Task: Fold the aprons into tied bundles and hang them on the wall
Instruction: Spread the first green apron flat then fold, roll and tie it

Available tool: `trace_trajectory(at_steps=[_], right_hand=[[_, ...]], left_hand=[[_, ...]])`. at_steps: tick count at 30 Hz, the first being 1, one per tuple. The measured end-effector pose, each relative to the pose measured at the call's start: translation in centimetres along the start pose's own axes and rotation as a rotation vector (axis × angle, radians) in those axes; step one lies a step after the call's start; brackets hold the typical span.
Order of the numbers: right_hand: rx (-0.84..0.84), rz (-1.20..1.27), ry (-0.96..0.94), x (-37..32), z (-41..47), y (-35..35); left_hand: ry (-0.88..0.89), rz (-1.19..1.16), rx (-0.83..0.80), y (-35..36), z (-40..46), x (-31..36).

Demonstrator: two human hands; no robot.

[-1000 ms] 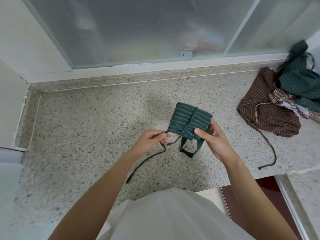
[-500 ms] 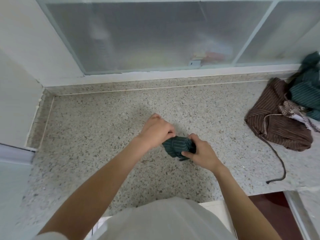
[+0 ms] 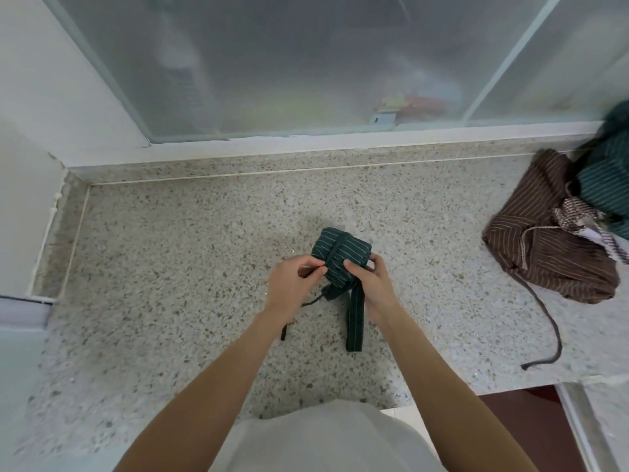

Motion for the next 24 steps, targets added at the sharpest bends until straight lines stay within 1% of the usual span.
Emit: trace_trajectory(at_steps=[2, 4, 5, 7, 9, 11, 12, 13, 15, 17, 18, 20, 21, 23, 24], right_hand=[[0.046, -0.043, 0.013, 0.6, 1.8, -0.1], [0.094, -0.154, 0.015, 0.9, 3.3, -0.6], [0.117, -0.264, 0.01, 0.9, 3.9, -1.0], [0.16, -0.572, -0.028, 0.6, 4.9, -2.1], [0.235, -0.832, -0.189, -0.6, 5.2, -3.2], [0.299, -0.943, -0.472, -2.8, 4.4, -3.3], [0.283, -0.95, -0.591, -4.0, 4.3, -3.0], [0.222, -0.957, -0.678, -4.8, 4.3, -2.4], [0.031, -1.046, -0.819, -5.8, 4.5, -0.5], [-0.152, -1.189, -0.902, -5.4, 5.2, 1.2], [-0.207, -1.28, -0.922, -5.0, 5.5, 1.7], [-0.225, -1.459, -0.956, -4.5, 6.2, 2.2], [-0.209, -1.531, -0.974, -4.5, 6.4, 2.3], [-0.192, -1.68, -1.017, -4.5, 6.4, 2.8], [-0.193, -1.762, -1.047, -4.5, 6.4, 3.3]], left_hand=[[-0.078, -0.015, 0.022, 1.1, 1.1, -1.0], [-0.148, -0.039, 0.028, 2.2, 2.3, -1.8], [-0.166, -0.034, 0.028, 2.7, 2.7, -2.2], [-0.183, -0.018, 0.013, 3.6, 3.6, -2.5], [-0.139, 0.026, -0.023, 4.5, 4.3, -2.3], [-0.075, 0.103, -0.048, 5.2, 4.8, -1.9], [-0.056, 0.118, -0.053, 5.4, 5.2, -1.9], [-0.037, 0.131, -0.065, 5.6, 5.5, -1.9], [0.036, 0.18, -0.103, 5.7, 5.9, -1.7], [0.07, 0.191, -0.1, 5.5, 5.8, -2.1], [0.068, 0.175, -0.055, 5.1, 5.5, -2.2], [0.063, 0.179, 0.073, 4.0, 4.8, -2.6], [0.086, 0.243, 0.126, 3.7, 4.4, -2.8], [0.158, 0.482, 0.167, 3.8, 3.9, -3.0], [0.15, 0.578, 0.149, 4.1, 3.8, -3.2]])
Point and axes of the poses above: each hand's wrist, its own z-axis towards the middle knuckle, its own y-axis out of the palm, x = y × z, the point moved 6 cm from there along z, towards the middle knuckle, and after that the axes turned 2 degrees about -x, right-handed, at the moved point
